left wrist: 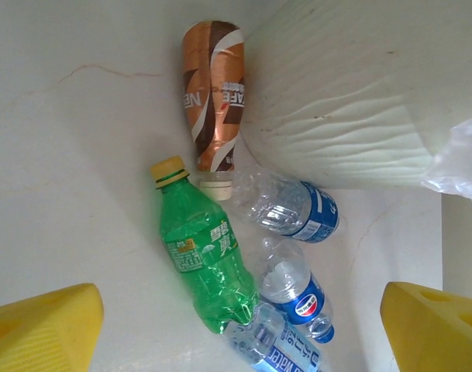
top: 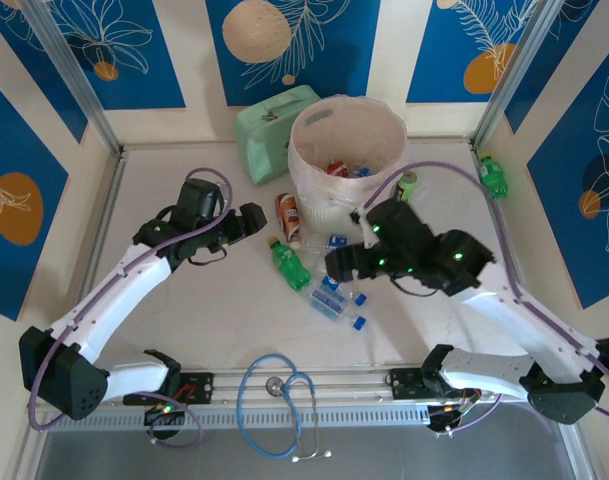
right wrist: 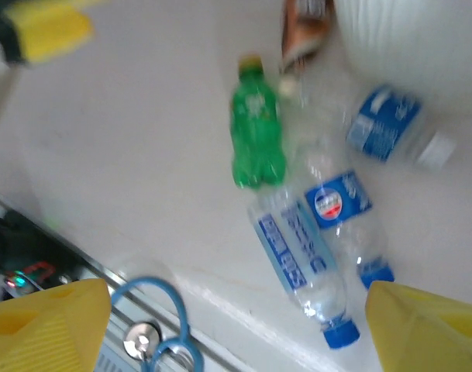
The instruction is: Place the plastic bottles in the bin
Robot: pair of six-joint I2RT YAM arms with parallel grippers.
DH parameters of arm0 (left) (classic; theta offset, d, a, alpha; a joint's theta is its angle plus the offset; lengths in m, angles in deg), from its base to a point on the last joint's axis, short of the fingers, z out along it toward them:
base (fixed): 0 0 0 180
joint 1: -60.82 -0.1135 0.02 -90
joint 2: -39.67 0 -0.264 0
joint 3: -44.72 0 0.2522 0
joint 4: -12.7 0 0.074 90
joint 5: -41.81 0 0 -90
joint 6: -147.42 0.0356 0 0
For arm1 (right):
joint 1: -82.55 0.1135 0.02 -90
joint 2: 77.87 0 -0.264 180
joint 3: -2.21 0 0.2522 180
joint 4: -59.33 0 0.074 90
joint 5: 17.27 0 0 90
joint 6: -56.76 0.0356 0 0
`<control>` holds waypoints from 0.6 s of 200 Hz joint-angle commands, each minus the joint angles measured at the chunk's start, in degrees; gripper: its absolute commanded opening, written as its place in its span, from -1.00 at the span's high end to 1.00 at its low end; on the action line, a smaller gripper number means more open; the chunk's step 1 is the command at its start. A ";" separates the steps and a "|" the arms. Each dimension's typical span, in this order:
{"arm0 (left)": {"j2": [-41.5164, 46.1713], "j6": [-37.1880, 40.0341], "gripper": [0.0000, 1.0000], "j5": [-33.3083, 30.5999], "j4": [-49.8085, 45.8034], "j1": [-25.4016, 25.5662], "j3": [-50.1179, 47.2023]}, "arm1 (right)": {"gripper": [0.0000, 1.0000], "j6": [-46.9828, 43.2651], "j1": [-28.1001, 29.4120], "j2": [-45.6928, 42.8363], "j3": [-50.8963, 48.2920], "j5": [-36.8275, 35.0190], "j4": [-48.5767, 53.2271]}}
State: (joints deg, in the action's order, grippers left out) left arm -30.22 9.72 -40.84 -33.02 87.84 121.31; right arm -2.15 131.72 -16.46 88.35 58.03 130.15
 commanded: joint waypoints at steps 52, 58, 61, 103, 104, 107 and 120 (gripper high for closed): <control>0.45 -3.35 -0.81 -2.17 1.21 0.22 -2.57 | -0.71 6.88 4.54 5.60 -17.24 1.93 -6.16; 0.47 -3.52 -0.81 -2.09 1.20 0.22 -2.77 | -0.71 7.03 4.52 6.35 -17.91 1.96 -6.30; 0.47 -3.60 -0.81 -2.08 1.27 0.22 -2.86 | -0.71 7.05 4.43 6.70 -18.29 1.96 -6.33; 0.23 -4.11 -0.79 -1.93 1.94 0.22 -3.89 | -0.70 8.84 1.32 9.19 -23.23 4.61 -9.30; 0.26 -4.13 -0.79 -1.87 2.01 0.22 -3.92 | -0.70 8.87 1.25 9.22 -23.33 4.78 -9.49; 0.14 -4.15 -0.79 -1.82 2.14 0.22 -3.98 | -0.70 8.97 0.97 9.23 -23.72 5.23 -10.02; -0.12 -4.50 -0.78 -1.47 2.67 0.22 -4.20 | -0.72 9.24 0.20 9.60 -25.05 6.44 -11.71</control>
State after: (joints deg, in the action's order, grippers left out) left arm -30.26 6.35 -41.93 -32.41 87.89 118.08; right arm 5.19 133.36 -7.28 65.44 60.76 121.96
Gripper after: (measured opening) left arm 0.891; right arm 0.853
